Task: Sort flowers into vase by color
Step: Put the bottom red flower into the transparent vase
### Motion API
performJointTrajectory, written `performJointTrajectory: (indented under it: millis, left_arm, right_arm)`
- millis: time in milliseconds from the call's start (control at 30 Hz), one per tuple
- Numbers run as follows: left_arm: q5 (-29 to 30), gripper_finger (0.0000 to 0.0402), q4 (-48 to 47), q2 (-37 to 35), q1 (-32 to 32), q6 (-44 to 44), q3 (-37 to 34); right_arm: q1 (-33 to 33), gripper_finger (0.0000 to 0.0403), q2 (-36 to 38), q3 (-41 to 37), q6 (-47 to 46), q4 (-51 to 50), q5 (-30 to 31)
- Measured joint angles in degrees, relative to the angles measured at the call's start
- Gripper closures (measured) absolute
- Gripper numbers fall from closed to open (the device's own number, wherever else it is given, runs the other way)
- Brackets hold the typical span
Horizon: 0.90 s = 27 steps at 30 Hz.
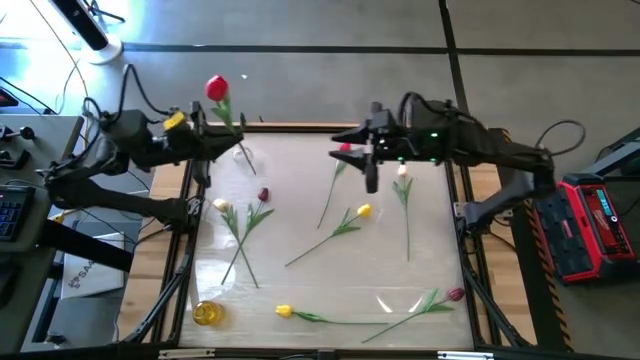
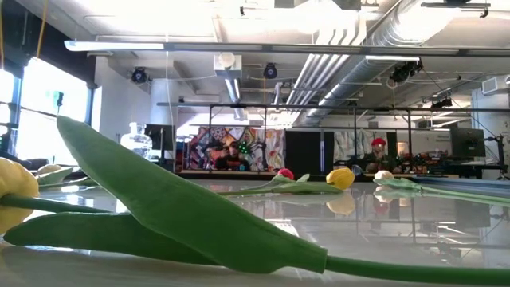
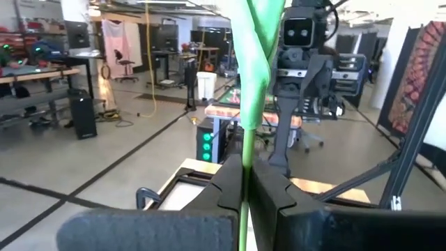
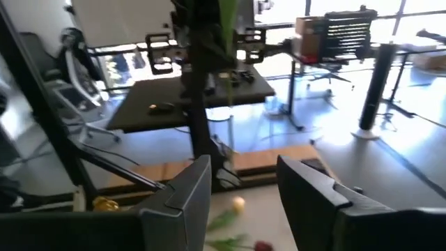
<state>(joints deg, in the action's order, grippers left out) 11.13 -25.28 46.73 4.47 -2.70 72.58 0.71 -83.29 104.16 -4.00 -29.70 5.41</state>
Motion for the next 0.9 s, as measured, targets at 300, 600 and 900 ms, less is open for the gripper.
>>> performJointTrajectory:
  millis: [300, 600, 900]
  left_arm:
    - [2.75, 0.0401, -5.31, -2.59, 0.00, -3.13, 0.00]
    - [2.69, 0.0401, -7.36, -2.50, -0.02, -5.14, 0.00]
    - [2.76, 0.0401, -7.91, -2.48, -0.02, -6.18, 0.00]
  right_arm:
    - [-3.35, 0.0250, 6.92, -2.44, 0.19, -8.12, 9.63]
    - [-7.74, 0.0250, 19.65, -24.48, -2.53, 6.31, 14.12]
    - [-8.92, 0.0250, 32.02, -41.09, -6.89, 21.22, 15.21]
